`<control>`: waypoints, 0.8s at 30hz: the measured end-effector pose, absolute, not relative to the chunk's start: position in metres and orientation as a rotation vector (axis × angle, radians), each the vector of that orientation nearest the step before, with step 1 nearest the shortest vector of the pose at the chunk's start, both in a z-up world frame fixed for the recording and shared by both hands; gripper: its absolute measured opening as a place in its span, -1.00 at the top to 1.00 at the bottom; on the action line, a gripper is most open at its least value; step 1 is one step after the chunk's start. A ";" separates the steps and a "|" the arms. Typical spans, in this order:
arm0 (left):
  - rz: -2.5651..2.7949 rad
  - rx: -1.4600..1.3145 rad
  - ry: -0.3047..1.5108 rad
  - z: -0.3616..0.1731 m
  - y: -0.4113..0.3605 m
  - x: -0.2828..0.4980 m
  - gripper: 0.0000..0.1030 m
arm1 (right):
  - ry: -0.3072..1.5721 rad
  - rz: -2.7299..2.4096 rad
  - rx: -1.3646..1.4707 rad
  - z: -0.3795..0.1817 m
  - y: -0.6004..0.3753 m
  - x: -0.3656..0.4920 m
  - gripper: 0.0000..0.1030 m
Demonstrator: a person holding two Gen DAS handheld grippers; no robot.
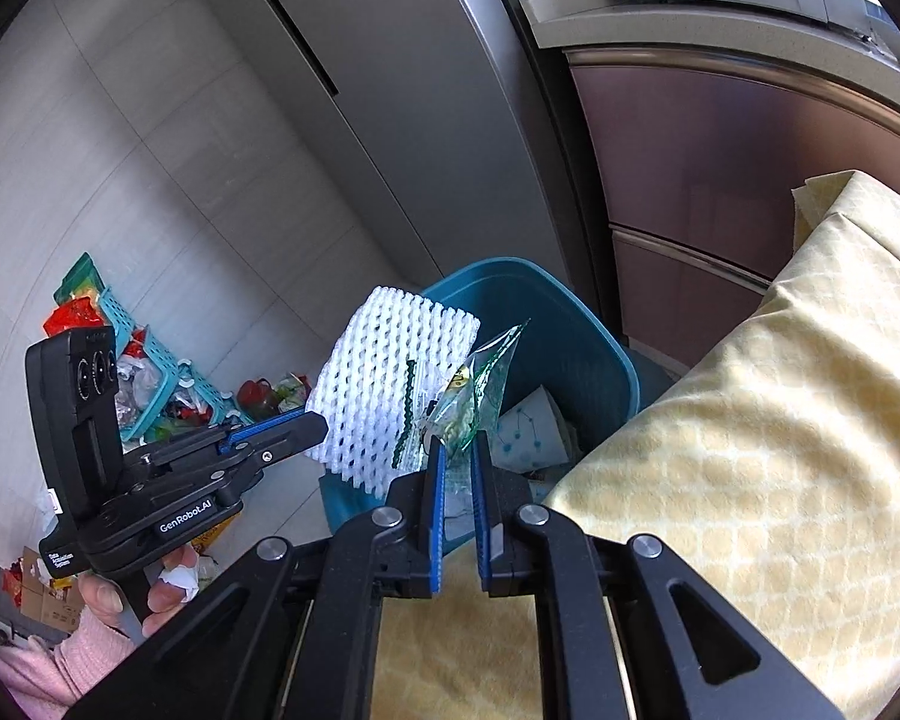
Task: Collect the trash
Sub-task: 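Open both grippers to drop the foam net and wrapper into the bin, then move both open grippers back toward the brown wrapper and orange peel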
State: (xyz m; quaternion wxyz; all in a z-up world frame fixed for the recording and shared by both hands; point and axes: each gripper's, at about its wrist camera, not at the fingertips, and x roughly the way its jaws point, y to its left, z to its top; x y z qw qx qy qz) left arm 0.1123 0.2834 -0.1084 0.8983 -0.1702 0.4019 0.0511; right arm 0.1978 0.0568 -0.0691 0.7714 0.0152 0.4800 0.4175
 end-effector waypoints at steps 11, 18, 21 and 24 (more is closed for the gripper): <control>0.078 -0.391 0.875 -0.133 0.284 0.135 0.63 | 1.070 0.865 0.010 -0.081 0.073 0.201 0.58; 0.056 -0.389 0.871 -0.136 0.276 0.138 0.59 | 1.066 0.865 0.031 -0.082 0.065 0.201 0.58; 0.040 -0.381 0.854 -0.130 0.272 0.131 0.59 | 1.061 0.867 0.046 -0.082 0.059 0.202 0.58; 0.014 -0.364 0.821 -0.118 0.264 0.125 0.52 | 1.048 0.870 0.062 -0.080 0.051 0.201 0.57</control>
